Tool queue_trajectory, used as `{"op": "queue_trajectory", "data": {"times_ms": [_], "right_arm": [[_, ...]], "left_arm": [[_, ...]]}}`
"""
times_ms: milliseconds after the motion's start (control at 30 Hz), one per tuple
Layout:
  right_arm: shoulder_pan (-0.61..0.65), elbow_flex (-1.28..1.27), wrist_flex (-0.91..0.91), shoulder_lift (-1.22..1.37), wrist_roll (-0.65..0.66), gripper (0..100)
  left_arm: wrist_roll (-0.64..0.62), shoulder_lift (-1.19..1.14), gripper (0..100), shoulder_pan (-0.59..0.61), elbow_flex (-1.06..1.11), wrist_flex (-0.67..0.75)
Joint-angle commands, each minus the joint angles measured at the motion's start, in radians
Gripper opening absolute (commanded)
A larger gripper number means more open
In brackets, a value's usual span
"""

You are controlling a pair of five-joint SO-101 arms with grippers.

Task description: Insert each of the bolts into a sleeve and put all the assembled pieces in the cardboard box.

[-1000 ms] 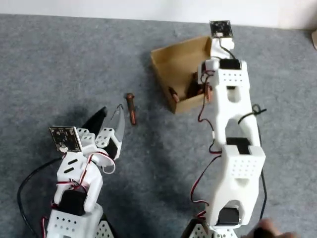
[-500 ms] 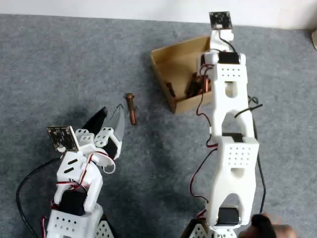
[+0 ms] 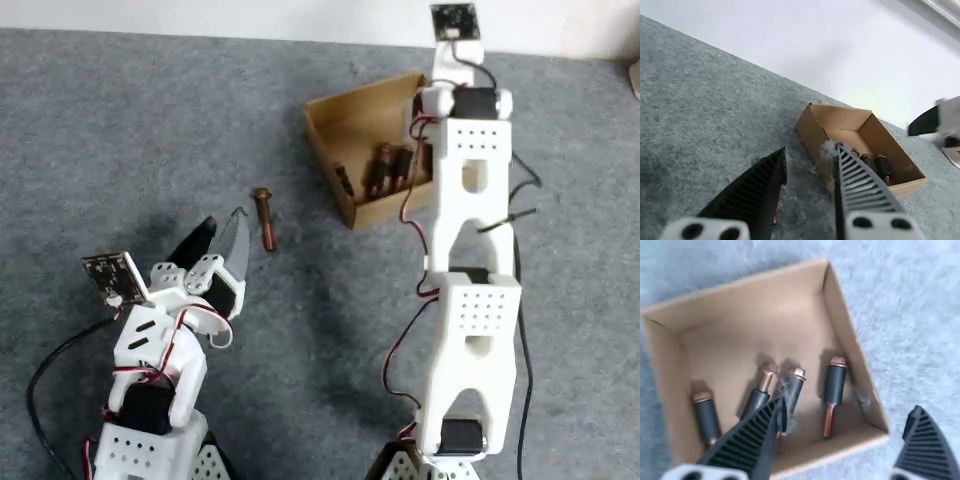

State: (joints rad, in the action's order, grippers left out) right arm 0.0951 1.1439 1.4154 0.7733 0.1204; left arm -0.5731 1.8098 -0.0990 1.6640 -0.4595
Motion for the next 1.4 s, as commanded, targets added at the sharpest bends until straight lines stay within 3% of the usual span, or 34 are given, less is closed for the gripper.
{"op": "queue_trajectory", "data": {"times_ms": [0, 67, 133, 300, 400, 500, 667, 833, 967, 1200, 1367], "right_arm": [[0.007, 0.351, 0.225, -0.019, -0.002, 33.2], [0.022, 0.533, 0.335, -0.019, -0.002, 33.2], [0.039, 0.674, 0.352, -0.031, -0.003, 33.2], [0.022, 0.535, 0.352, -0.219, -0.006, 33.2], [0.051, 0.426, 0.352, -0.38, -0.006, 33.2], [0.104, 0.278, 0.352, -0.584, -0.008, 33.2], [0.263, -0.173, 0.352, -1.003, -0.055, 33.2], [0.363, -0.791, 0.311, -1.368, -0.049, 33.2], [0.321, -1.201, 0.176, -1.601, 0.025, 33.2], [0.197, -1.71, -0.033, -1.879, 0.049, 33.2], [0.182, -1.926, -0.131, -2.026, 0.049, 33.2]], "left_arm": [[-0.005, 0.005, 16, -0.028, -0.079, -0.002], [0.025, 0.005, 16, -0.074, -0.081, -0.014], [0.141, 0.005, 16, -0.12, -0.062, -0.063], [0.578, 0.01, 16, -0.211, -0.059, -0.19], [0.591, 0.007, 16, -0.203, -0.114, -0.33], [0.597, 0.012, 16, -0.077, -0.194, -0.465], [0.577, 0.004, 16, 0.101, -0.282, -0.52], [0.578, -0.064, 16, 0.099, -0.298, -0.491], [0.578, -0.364, 16, 0.036, -0.403, -0.367], [0.568, -1.164, 16, -0.022, -0.776, -0.222], [0.39, -1.512, 16, -0.022, -0.978, -0.219]]}}
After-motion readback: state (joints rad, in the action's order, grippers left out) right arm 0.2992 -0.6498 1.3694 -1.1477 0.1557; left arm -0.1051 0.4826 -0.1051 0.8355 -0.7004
